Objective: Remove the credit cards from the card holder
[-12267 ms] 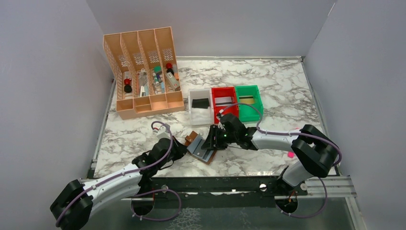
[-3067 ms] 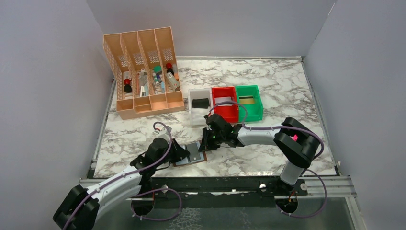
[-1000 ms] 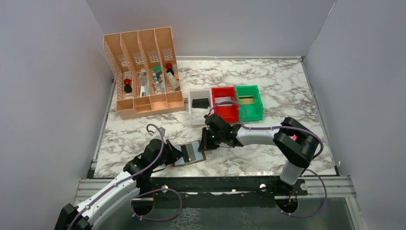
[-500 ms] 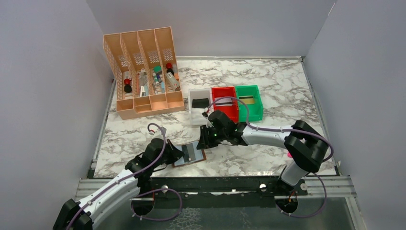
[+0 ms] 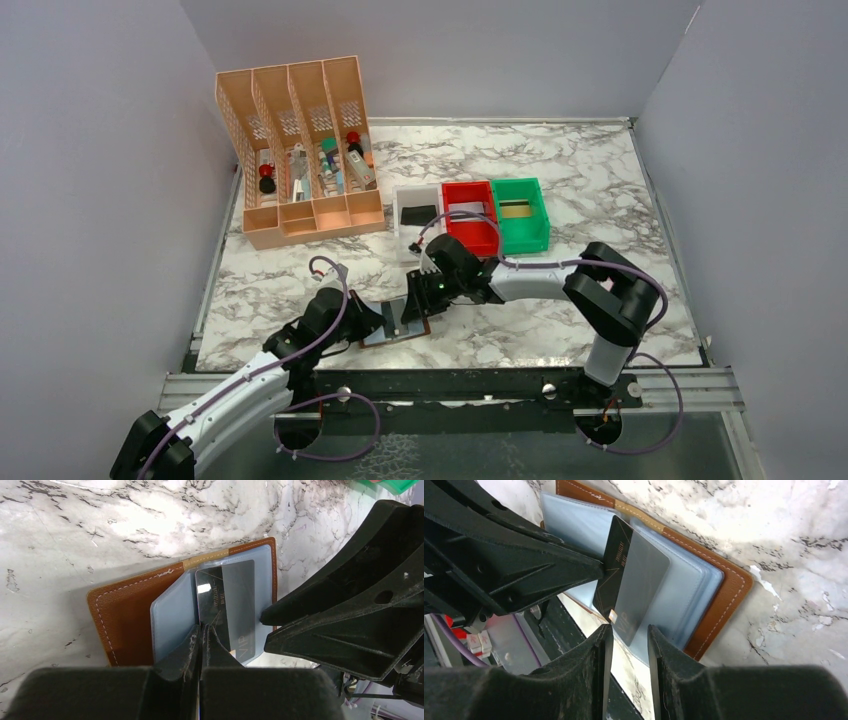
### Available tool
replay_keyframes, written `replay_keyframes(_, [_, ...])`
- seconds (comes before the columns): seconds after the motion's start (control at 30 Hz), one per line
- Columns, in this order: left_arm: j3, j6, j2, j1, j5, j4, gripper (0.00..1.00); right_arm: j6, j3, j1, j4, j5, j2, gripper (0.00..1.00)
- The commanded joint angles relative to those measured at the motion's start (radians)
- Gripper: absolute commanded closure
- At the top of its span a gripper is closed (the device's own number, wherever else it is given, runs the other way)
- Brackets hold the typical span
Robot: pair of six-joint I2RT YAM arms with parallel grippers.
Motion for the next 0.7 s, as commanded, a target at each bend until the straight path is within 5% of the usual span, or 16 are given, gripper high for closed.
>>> replay_keyframes(0.0, [-0.012,-0.001,-0.012,0.004,-0.006,0.014,1.0,-0.01,0.021,0.007,-0.024,0.046,0.035,0.63])
replay_keyframes(0.2, [-0.01,-0.001,-0.02,0.004,0.002,0.014,1.0,0.039,-0.014,0.006,-0.063,0.156,-0.038,0.63])
replay_keyframes(0.4, [-0.016,0.002,-0.02,0.004,0.008,0.044,1.0,0.046,0.002,0.011,-0.004,0.027,0.082,0.66])
replay_keyframes(0.57, [-0.034,-0.007,-0.027,0.004,0.032,0.065,1.0,0.088,-0.024,0.013,-0.056,0.134,0.074,0.7])
replay_keyframes(0.67, [-0.055,-0.026,-0.039,0.004,0.053,0.096,0.91,0.095,-0.037,0.013,-0.053,0.135,0.068,0.74])
